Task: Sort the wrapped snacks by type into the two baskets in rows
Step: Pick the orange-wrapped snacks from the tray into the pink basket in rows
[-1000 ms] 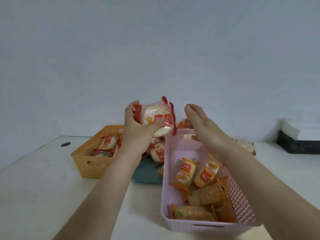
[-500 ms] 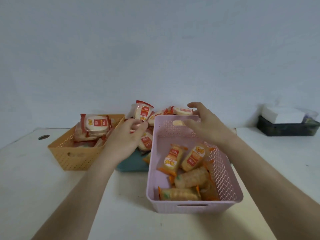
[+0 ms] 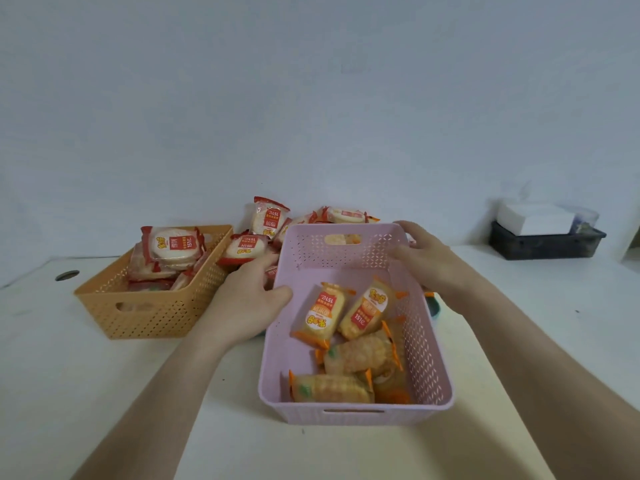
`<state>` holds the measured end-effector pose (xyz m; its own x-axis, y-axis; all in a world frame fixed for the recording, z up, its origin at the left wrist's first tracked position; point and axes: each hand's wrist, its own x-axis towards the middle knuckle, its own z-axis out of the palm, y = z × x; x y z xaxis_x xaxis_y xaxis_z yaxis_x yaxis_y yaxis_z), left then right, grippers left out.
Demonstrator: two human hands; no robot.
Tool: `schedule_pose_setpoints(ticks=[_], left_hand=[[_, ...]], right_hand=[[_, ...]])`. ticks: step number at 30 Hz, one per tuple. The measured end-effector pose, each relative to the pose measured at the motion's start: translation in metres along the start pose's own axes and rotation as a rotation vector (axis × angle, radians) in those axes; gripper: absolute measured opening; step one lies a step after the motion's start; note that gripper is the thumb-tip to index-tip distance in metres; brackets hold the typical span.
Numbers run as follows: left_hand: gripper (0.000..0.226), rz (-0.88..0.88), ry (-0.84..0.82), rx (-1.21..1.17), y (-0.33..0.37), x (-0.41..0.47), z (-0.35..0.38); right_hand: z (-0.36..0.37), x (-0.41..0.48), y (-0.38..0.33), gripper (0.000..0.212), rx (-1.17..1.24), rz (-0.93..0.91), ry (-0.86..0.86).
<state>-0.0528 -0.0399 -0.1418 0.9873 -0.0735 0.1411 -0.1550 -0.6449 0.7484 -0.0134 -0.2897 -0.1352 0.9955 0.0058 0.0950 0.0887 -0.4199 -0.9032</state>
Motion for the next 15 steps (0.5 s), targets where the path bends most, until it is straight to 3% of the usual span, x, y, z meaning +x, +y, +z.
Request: schedule_pose_setpoints(ticks=[3, 11, 15], left_hand=[[0.055, -0.046, -0.045, -0.004, 0.005, -0.015, -0.009], [0.083, -0.201, -0.335, -0.106, 0.008, -0.045, -0.017], [0.074, -0.263, -0.337, -0.125, 0.005, -0.038, -0.017]], right_hand=[[0.003, -0.006, -0.003, 0.031, -0.084, -0.019, -0.011], [0.006, -0.019, -0.005, 0.03, -0.221, 0.012, -0.111], [0.001, -0.021, -0.001, 0.025, -0.16, 0.067, -0.133]])
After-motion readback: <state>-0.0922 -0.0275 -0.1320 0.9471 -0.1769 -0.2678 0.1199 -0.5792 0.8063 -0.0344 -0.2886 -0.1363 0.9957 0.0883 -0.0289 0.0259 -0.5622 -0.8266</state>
